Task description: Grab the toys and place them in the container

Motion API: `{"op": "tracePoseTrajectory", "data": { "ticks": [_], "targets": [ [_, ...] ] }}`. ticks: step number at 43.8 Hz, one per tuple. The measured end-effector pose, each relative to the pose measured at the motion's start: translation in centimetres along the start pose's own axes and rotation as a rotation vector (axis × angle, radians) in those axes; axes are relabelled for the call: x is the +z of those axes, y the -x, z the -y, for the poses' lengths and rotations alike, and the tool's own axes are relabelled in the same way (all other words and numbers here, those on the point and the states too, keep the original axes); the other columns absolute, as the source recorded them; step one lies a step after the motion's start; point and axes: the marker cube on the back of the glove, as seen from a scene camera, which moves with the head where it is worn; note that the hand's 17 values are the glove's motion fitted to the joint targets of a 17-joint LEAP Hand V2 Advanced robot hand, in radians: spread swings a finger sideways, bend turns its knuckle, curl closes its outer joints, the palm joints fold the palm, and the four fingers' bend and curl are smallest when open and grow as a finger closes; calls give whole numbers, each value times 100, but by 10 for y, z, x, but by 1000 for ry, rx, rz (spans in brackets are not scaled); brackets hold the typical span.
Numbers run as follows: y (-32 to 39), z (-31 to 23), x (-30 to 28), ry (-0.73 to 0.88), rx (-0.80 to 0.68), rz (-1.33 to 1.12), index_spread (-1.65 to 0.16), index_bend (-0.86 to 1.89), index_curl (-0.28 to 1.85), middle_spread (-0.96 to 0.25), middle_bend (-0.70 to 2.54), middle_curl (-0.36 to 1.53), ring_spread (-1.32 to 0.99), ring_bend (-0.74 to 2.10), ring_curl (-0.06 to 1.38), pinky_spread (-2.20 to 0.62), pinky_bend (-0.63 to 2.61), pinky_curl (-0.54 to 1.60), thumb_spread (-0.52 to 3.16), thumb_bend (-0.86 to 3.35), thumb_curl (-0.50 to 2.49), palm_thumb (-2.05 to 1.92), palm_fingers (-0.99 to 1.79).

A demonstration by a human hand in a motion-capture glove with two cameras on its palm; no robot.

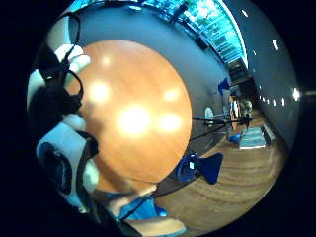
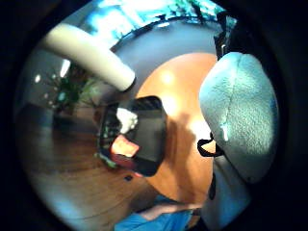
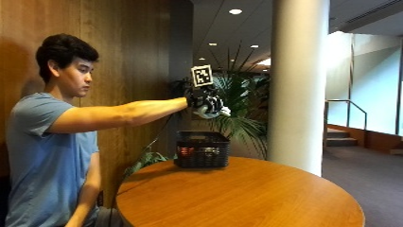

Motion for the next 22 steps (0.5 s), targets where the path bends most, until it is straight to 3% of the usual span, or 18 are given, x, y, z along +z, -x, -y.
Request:
{"op": "tracePoseTrajectory", "data": {
  "ticks": [7, 14, 22],
  "targets": [
    [54, -7, -18, -16, -113, 12, -37, 25, 18, -42, 46, 55, -46, 108, 54, -43, 113, 41, 65, 19, 85, 74, 95],
    [69, -18, -27, -43, -150, 208, -37, 22, 20, -43, 42, 59, -46, 107, 54, -43, 112, 42, 66, 18, 88, 75, 96],
    [111, -19, -16, -45, -164, 241, -37, 20, 22, -45, 38, 63, -46, 106, 55, -43, 110, 43, 67, 17, 92, 75, 97]
  ]
}}
